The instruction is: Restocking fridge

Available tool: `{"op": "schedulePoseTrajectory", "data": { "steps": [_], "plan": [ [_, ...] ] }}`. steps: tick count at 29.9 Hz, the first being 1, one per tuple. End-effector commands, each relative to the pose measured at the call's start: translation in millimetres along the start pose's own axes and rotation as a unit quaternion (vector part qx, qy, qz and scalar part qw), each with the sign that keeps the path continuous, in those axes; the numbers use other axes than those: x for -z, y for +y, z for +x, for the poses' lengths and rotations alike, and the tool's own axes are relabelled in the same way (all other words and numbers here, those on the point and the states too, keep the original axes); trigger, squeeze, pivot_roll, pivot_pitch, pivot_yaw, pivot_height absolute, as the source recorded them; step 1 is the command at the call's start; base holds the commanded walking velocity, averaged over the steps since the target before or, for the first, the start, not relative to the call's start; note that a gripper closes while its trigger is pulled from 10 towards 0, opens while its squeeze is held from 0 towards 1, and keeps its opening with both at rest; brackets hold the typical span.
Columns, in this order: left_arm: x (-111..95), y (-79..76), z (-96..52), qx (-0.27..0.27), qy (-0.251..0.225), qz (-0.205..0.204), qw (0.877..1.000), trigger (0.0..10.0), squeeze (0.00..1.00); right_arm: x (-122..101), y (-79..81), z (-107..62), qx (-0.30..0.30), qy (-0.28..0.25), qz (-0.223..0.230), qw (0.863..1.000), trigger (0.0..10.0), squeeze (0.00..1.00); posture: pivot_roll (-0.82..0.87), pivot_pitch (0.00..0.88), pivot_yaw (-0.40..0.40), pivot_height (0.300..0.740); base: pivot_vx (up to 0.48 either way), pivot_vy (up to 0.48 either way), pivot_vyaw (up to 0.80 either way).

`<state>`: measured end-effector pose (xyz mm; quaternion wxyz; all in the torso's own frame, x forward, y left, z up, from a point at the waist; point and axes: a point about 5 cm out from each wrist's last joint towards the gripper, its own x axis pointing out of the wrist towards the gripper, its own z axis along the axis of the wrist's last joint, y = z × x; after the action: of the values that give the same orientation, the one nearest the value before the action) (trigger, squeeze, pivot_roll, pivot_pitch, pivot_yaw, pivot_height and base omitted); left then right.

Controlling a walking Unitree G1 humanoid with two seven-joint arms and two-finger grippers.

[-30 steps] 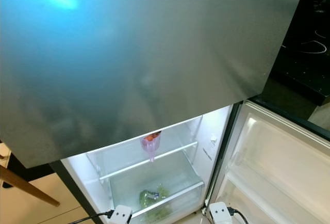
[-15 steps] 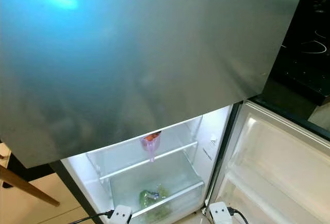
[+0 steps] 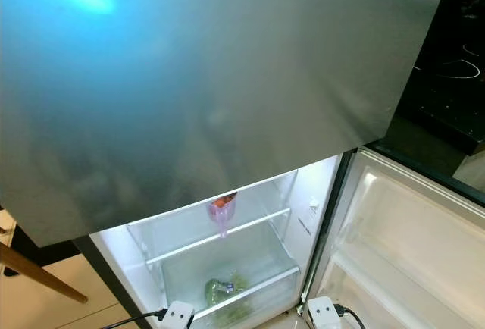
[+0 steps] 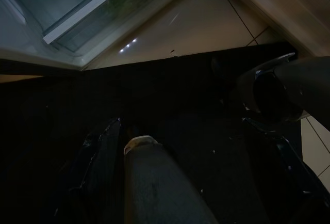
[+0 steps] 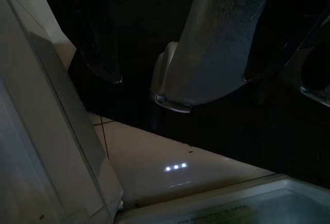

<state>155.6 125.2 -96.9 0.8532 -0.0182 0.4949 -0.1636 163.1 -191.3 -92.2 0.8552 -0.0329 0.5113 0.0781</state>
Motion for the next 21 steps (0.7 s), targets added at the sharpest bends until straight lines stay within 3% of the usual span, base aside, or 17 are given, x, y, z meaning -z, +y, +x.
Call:
{"op": "schedulePoseTrajectory", "data": {
  "steps": [1, 21],
  "plan": [
    [4.6, -1.7, -0.1, 0.001, 0.011, 0.001, 1.000, 10.0, 0.00, 3.9, 0.9, -0.2, 0.000, 0.007, 0.001, 1.000, 10.0, 0.00, -0.04, 0.000, -0.033, 0.740, 0.000, 0.000, 0.00],
    [4.0, -2.1, 0.1, 0.001, 0.010, -0.001, 1.000, 10.0, 0.00, 3.2, 0.6, -0.2, 0.000, 0.006, 0.002, 1.000, 10.0, 0.00, -0.05, 0.000, -0.034, 0.740, 0.000, 0.000, 0.00]
  ]
}}
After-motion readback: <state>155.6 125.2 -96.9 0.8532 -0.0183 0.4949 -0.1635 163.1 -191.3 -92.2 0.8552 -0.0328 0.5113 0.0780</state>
